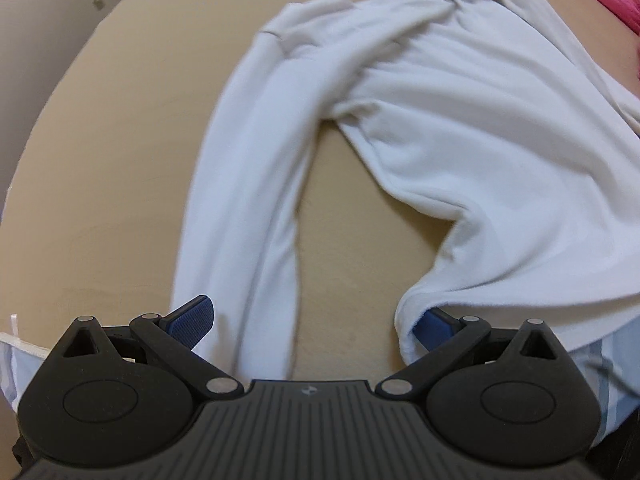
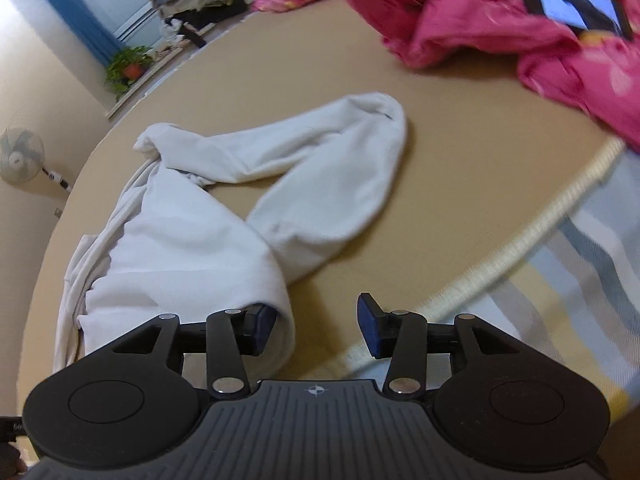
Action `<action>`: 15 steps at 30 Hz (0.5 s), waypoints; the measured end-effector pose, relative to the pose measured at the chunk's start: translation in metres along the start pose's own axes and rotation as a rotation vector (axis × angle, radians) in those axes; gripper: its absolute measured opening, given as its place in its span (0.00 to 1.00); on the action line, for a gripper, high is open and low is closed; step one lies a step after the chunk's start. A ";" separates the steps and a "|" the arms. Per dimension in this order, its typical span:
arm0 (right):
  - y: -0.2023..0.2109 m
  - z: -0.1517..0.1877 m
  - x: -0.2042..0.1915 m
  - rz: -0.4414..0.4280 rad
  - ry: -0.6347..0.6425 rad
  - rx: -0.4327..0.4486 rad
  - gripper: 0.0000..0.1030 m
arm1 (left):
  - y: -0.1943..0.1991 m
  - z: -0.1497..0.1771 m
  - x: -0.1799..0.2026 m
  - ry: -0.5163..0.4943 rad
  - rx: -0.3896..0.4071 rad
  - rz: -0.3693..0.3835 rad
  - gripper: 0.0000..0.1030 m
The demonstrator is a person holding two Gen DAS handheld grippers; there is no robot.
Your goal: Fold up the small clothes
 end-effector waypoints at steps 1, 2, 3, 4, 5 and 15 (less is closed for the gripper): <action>0.002 0.002 0.002 -0.005 -0.007 -0.006 0.47 | 0.001 -0.003 -0.004 0.007 0.005 -0.010 1.00; 0.003 0.004 0.003 -0.011 -0.010 -0.009 0.47 | 0.002 -0.005 -0.007 0.016 0.013 -0.018 1.00; 0.005 0.005 0.002 -0.016 -0.007 -0.009 0.47 | 0.004 -0.007 -0.009 0.026 0.024 -0.023 0.99; 0.007 0.007 0.000 -0.023 -0.004 -0.011 0.48 | 0.008 -0.010 -0.011 0.037 0.045 -0.013 0.88; 0.009 0.010 -0.002 -0.034 0.000 -0.016 0.48 | 0.012 -0.011 -0.011 0.040 0.057 0.015 0.64; 0.016 0.014 -0.032 -0.191 -0.077 -0.043 0.49 | 0.036 -0.025 -0.013 0.085 0.106 0.058 0.16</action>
Point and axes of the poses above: each gripper's, at about its wrist camera, not at the fingertips, and y roughly against the way its jaws point, x to its right, z to its underside, the point moved 8 cm from there along -y, roughly the way its jaws point, and after that the axes turned 12 degrees about -y, right-handed, at the moved point
